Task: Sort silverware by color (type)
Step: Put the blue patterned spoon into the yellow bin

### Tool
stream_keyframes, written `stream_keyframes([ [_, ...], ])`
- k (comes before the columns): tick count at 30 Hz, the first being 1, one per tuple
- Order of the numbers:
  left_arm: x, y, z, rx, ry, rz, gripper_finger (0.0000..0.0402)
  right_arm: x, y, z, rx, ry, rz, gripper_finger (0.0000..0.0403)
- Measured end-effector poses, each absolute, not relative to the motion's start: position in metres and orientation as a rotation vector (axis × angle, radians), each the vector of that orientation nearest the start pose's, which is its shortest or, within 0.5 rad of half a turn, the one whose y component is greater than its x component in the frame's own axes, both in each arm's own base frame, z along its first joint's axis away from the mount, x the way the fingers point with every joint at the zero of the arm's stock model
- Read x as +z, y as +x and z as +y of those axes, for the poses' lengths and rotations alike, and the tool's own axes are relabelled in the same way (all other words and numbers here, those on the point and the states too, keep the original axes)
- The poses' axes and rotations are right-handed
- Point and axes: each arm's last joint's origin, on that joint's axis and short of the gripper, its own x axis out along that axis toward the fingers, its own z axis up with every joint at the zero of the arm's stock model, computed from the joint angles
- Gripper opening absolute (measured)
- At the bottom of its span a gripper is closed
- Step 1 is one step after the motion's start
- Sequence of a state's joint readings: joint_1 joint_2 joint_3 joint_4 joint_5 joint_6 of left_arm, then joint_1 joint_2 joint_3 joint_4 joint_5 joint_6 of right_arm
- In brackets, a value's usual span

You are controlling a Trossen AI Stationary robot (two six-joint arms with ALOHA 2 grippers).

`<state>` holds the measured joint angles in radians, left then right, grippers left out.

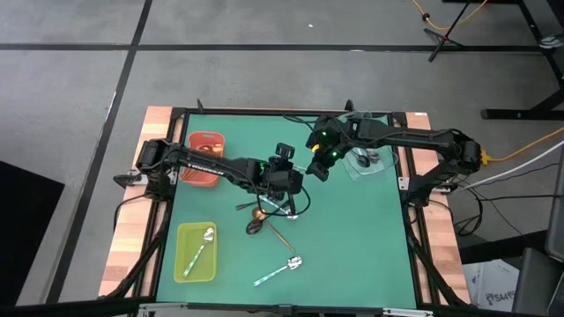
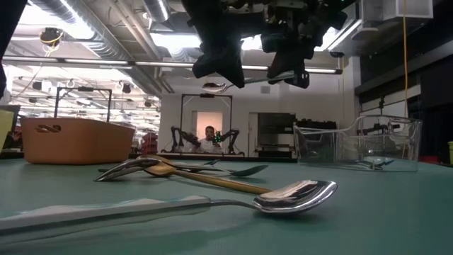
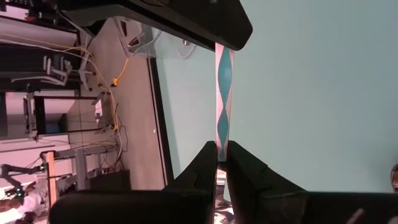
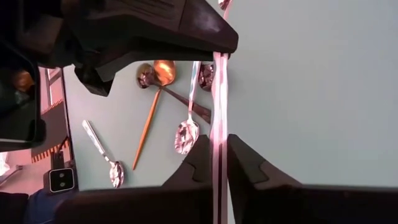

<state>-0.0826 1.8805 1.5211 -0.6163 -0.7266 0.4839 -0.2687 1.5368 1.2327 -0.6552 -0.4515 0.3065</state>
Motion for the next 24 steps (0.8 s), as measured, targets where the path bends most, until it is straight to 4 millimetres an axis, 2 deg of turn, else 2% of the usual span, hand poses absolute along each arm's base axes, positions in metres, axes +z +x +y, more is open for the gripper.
stream_keyframes([
  [12,0.2511,0.4014,-0.0135,0.368,0.821,1.051,0.0032,0.2739,0.3089,-0.0738,-0.023,0.554,0.921,0.0004],
  [24,0.2512,0.4017,-0.0176,0.357,0.818,1.041,0.0053,0.2724,0.3083,-0.0805,-0.229,0.434,0.919,0.0001],
])
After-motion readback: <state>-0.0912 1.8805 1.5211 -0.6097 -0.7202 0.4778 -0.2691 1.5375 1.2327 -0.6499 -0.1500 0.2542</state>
